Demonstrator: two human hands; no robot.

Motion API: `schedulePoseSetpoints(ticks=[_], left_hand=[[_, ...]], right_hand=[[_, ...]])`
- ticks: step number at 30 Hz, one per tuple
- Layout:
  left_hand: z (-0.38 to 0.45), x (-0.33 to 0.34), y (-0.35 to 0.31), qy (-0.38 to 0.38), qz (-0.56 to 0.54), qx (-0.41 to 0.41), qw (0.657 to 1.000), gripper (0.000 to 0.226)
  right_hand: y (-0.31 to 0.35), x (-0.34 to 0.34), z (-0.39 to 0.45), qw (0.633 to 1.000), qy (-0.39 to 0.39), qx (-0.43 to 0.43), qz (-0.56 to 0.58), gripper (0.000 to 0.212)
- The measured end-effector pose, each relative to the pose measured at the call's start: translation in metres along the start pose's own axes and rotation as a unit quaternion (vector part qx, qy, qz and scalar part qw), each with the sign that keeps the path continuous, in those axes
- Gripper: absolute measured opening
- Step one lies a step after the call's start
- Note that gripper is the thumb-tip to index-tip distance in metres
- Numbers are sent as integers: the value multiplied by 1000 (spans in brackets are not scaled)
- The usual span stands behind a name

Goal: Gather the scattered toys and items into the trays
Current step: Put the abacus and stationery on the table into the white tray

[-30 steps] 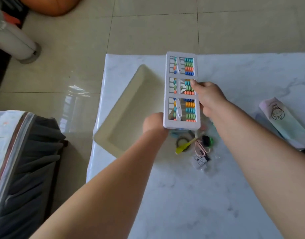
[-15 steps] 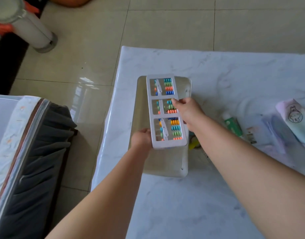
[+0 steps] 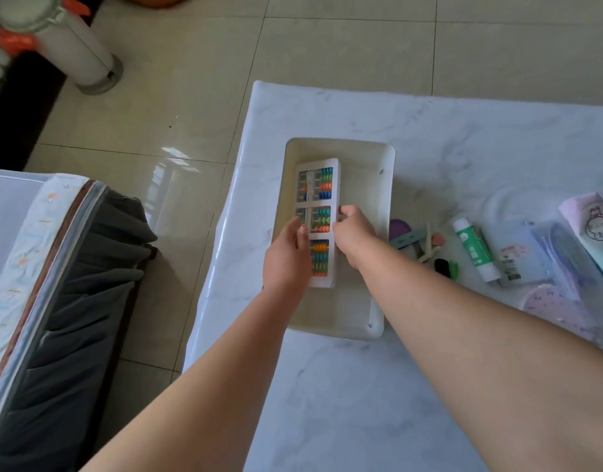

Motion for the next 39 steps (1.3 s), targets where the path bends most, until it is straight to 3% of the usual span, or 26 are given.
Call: schedulePoseSetpoints(ticks=[5,8,13,17,22,27,32,36,39], left_hand=[[-6,5,5,34,16,-7,999,45],[-8,10,8,34,33,-6,999,45],[-18,38,-16,30,98,31,994,44],[-25,68,-44,13,149,114,982,43],[-30,112,-70,28,241,210,947,40],[-28,136,-79,-26,382,272,883,35],[-27,157,-85,-32,410,343,845,20],[-20,178,-81,63,474,281,832,30],[-13,192,-76,84,522,249,812,30]], right_hand=[[-2,0,-8,995,34,-40,-86,46],[4,-17,-16,994,19,-77,-73,45],[9,-74,-23,986,-78,-148,-16,35],[-14,-132,-15,971,-176,-147,-71,30],[-62,-166,5,973,-170,-79,-136,30],[-87,-169,15,972,-139,-73,-176,27],[-95,-160,18,972,-107,-71,-199,10],[-100,-153,24,965,-115,-53,-229,12],[-102,-147,25,957,-134,-30,-255,17]])
Point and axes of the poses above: each hand's wrist, its own z-axis towards the middle knuckle, its own x-axis out of the palm, y = z × x, the point moved 5 cm from there along z, towards the middle knuckle, and after that the axes turned 7 degrees about -z, right-handed, at the moved point
